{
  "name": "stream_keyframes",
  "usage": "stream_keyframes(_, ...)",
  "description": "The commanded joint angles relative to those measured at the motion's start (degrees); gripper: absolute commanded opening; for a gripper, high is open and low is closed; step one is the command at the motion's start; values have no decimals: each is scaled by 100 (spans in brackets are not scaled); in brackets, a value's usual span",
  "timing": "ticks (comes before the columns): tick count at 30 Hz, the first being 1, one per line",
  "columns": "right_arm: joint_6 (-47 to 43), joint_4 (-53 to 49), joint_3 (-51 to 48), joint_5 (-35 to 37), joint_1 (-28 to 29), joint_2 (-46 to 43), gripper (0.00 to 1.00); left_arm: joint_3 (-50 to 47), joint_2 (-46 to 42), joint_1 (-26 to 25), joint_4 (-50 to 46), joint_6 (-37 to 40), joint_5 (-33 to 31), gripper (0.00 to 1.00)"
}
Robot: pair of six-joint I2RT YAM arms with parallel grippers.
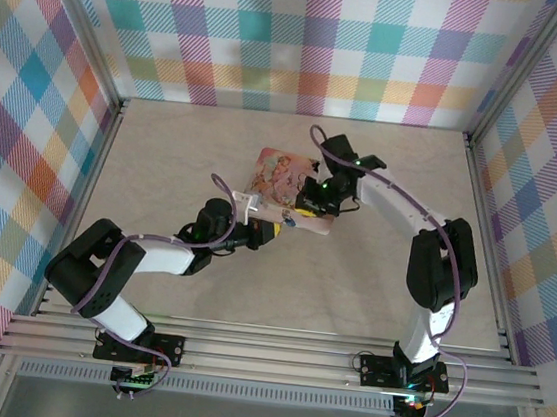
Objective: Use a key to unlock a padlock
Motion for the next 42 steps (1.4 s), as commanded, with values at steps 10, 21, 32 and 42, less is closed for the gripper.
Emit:
stream_keyframes(10, -239, 749, -224, 2979, 1271, 395, 62, -754, -1287, 115, -1495, 188, -424, 0)
stream_keyframes(21, -347, 1015, 398, 3804, 1331, 1199, 63, -1108, -2237, 118, -2100, 246, -834, 0)
stream_keyframes(32, -462, 1086, 688, 4045, 1332, 1603, 57, -1240, -2387, 124, -2169, 234, -873, 0)
stream_keyframes(42, -680, 1261, 913, 4113, 1327, 1886, 47, -1258, -2656, 137, -2540, 405, -913, 0)
